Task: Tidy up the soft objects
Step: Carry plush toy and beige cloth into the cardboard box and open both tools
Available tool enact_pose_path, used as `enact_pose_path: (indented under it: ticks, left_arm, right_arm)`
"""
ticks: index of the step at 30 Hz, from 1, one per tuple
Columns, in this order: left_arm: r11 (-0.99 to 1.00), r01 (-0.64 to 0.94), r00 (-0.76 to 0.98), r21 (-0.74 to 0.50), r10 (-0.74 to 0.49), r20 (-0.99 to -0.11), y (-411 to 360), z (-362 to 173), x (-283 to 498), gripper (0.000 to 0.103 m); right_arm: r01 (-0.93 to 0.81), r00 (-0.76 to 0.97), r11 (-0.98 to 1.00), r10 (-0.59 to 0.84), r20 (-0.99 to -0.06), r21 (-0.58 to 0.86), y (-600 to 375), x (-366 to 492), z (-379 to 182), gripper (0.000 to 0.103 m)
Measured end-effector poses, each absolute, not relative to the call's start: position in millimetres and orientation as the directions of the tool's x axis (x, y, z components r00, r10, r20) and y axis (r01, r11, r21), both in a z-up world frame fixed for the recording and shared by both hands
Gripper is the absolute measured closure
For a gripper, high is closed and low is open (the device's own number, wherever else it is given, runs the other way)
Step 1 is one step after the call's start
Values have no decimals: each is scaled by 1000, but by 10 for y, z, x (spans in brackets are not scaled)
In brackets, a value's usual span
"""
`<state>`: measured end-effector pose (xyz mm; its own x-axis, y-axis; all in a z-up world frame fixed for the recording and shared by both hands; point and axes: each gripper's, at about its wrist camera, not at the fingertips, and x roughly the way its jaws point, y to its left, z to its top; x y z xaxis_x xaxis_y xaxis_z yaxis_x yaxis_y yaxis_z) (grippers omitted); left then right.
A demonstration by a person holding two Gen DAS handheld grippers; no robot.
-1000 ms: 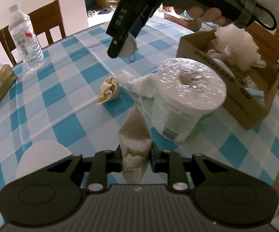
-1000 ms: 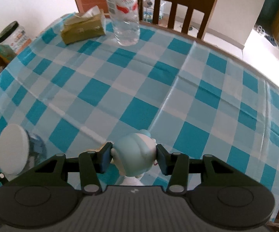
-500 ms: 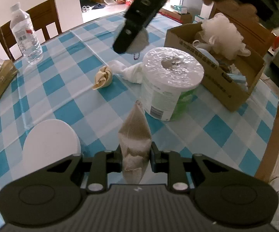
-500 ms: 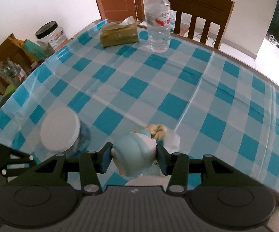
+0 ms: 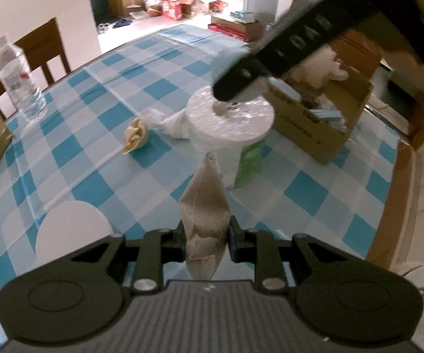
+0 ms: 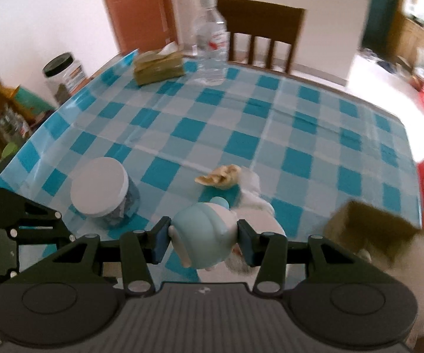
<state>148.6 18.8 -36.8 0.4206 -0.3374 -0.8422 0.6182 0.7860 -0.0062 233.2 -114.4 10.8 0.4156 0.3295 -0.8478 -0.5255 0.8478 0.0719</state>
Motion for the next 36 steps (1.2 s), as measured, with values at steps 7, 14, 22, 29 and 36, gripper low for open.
enact_pose_path:
  ticks: [7,14,22,29,36]
  left_arm:
    - [788,615,431,4,-332,-839,-125,-188,1445,80]
    - [771,636,434,-4,-362,-825,-722,-95,1464,80]
    - [751,660,439,4,-382,-813,-1325,-61,1553,80]
    - [731,682,435,19,-385,-814,-1710,-78,1716,80]
    - [705,709,428,13,-415,-803,-2107,-110,1916,80]
  right_arm:
    - [-421,456,901,310,-834,105,-1674,1974,73,50]
    - [-310,484,947,233,-843,84,-2529,1811,49,50]
    - [-236,522,971,97,-848,-34,-3268,1780,-103,46]
    - [-183,541,981,49,-840,-61,-3674,1768,-271,5]
    - [-139,539,990,59,-840,-19,-3903,1621,-320,1]
